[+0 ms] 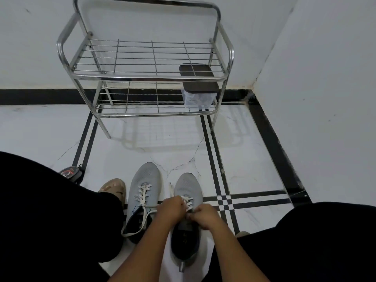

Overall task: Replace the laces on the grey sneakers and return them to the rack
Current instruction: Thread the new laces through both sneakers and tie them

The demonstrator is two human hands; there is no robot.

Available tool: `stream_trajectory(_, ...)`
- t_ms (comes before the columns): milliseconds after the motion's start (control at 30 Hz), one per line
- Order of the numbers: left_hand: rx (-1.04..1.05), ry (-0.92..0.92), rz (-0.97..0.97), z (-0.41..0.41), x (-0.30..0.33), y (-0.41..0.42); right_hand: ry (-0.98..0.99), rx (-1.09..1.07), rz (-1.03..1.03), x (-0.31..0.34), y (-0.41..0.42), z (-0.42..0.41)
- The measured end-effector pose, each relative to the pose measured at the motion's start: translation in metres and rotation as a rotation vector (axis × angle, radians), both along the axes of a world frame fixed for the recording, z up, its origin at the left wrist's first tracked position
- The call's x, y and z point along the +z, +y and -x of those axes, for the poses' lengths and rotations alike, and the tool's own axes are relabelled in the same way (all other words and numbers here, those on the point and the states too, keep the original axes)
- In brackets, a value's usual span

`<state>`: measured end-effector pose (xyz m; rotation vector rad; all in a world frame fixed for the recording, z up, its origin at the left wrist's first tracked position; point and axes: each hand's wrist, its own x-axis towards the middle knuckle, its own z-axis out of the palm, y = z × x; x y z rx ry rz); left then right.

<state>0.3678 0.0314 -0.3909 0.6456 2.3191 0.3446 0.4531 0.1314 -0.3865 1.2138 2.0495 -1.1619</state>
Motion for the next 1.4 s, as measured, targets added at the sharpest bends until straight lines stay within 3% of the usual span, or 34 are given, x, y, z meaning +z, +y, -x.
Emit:
stream_trajectory(100, -0.063, 0.065, 0.092, -0.012, -0.015, -0.004, -0.004, -0.011, -0.024, -0.016, -0.006, -0.008)
stream_trajectory(300, -0.113, 0.167, 0.091, -0.019, -0.025, 0.0, -0.027, -0.195, 0.099, -0.027, 0.005, -0.006)
stream_trajectory(767, -0.102, 0.153, 0.067, -0.014, -0.036, 0.005, -0.022, -0.237, 0.134, -0.037, 0.008, -0.003)
stream_trajectory(1167, -0.27, 0.341, 0.132, -0.017, -0.036, 0.006, -0.01, -0.257, 0.163, -0.045, 0.009, -0.003)
stream_trajectory(1400, -0.181, 0.281, 0.063, -0.017, -0.035, 0.007, -0.016, -0.556, 0.405, -0.032, 0.012, -0.002)
